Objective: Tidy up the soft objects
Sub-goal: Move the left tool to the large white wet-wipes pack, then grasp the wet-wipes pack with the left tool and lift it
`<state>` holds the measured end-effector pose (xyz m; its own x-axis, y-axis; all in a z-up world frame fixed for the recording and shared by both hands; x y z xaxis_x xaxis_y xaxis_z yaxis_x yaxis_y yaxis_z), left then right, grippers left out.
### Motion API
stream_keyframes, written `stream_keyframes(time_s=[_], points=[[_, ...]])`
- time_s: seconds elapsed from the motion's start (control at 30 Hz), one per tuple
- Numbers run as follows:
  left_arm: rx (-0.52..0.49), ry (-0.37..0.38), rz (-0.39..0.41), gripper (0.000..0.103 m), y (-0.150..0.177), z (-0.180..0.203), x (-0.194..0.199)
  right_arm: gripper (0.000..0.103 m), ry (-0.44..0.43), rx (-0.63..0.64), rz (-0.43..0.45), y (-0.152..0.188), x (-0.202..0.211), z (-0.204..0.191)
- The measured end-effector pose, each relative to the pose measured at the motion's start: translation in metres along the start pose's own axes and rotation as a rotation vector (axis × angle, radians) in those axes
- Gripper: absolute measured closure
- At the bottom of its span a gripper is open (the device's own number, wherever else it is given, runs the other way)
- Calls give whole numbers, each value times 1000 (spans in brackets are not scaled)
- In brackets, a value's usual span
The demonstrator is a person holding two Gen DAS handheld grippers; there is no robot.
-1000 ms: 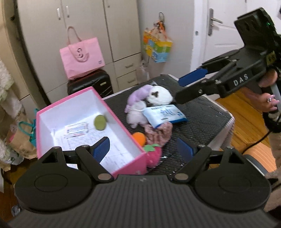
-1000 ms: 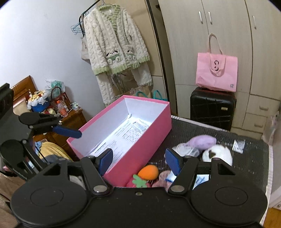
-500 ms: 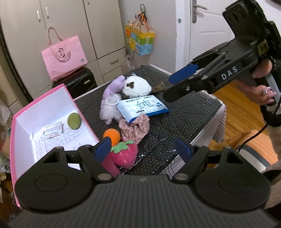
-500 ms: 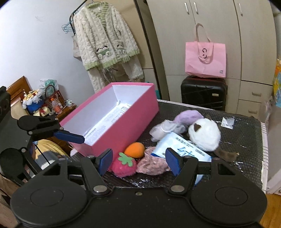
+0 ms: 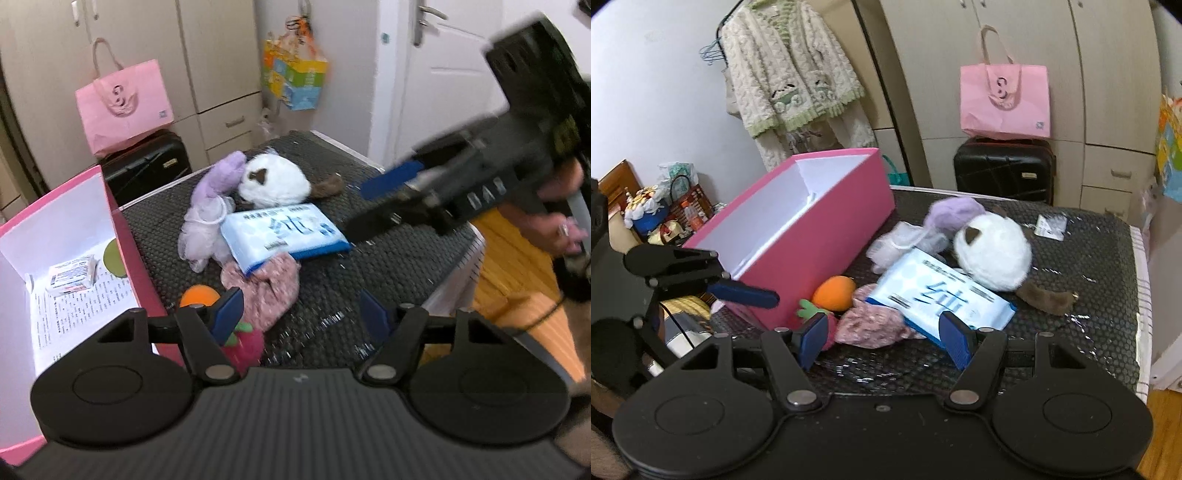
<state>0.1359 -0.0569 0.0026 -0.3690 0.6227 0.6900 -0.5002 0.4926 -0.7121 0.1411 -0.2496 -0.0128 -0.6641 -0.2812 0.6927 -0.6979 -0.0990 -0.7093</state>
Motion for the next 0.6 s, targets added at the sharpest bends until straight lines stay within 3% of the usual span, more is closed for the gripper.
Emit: stream_keyframes(time_s=[0.23,0.47,0.6], points=[[52,7,44,35,-24,-18,-23,32,18,1,33,22,-18,27],[178,-20,10,48,-46,-42,-69,32,54,65,59,35,-52,34],[220,-123,6,49,-47,-53,-85,32,75,86,75,38,-67,35]])
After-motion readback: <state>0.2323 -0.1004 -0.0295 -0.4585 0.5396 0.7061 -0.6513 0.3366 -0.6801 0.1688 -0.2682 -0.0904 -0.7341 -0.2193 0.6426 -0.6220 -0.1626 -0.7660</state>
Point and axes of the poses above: each gripper's, at about its wrist camera, not at the fingertips, and x roughly against the way its jaws point, z to its right, y to its underside, the point moved 1 cm from there along -x, roughly the way its jaws point, and after that the axes turned 12 degrees about y, right-handed, at the moved point
